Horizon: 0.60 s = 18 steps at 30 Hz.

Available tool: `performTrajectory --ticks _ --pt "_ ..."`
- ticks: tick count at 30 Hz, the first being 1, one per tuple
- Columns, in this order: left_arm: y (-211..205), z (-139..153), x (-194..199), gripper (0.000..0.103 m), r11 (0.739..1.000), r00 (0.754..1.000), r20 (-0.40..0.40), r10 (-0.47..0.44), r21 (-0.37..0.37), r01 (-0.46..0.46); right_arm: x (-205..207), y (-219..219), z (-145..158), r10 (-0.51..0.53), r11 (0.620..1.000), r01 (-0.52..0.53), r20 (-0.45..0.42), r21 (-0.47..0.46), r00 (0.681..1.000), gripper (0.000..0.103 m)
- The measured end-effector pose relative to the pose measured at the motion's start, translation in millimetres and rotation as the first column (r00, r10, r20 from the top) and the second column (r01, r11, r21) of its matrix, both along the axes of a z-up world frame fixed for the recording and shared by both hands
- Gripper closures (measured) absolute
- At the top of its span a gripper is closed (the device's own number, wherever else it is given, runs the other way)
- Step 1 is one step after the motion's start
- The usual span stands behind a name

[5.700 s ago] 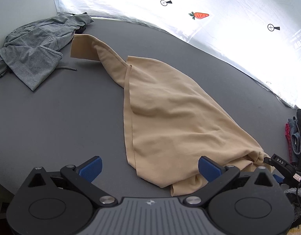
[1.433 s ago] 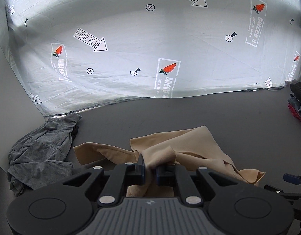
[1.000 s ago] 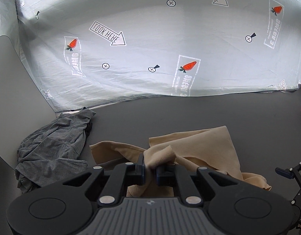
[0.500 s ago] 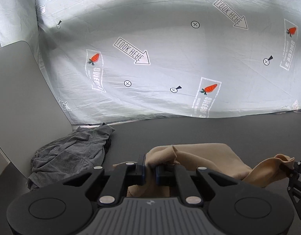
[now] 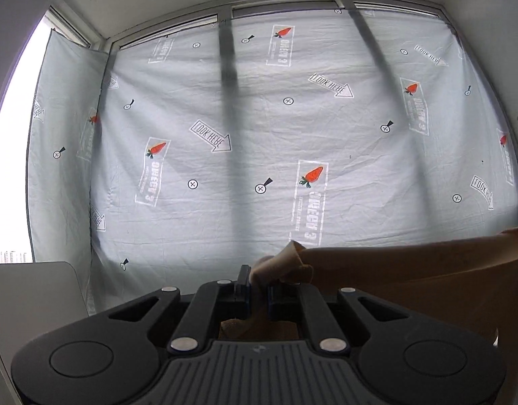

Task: Fold clothes
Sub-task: 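Lift the beige shirt with both grippers and shake it out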

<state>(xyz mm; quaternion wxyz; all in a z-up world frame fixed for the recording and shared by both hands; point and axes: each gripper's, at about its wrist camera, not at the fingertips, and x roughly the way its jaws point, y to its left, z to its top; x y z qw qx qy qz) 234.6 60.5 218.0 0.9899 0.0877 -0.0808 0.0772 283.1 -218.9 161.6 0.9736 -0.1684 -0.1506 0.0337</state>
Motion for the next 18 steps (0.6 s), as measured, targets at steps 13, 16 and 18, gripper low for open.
performTrajectory --ticks 13,16,18 --pt "-41.8 21.6 -125.2 0.092 0.987 0.985 0.169 -0.037 0.16 0.01 -144.9 -54.2 38.9 0.106 0.993 -0.109 0.098 0.035 0.99 0.099" --pt "-47.1 16.0 -124.9 0.091 0.988 0.991 0.131 -0.03 0.156 0.009 -147.0 -60.8 37.1 0.112 0.992 -0.116 0.085 0.041 0.99 0.099" --pt "-49.3 9.6 -114.8 0.089 0.988 0.996 0.088 -0.018 0.155 0.004 -137.3 -64.0 34.0 0.119 0.99 -0.123 0.05 0.065 0.992 0.099"
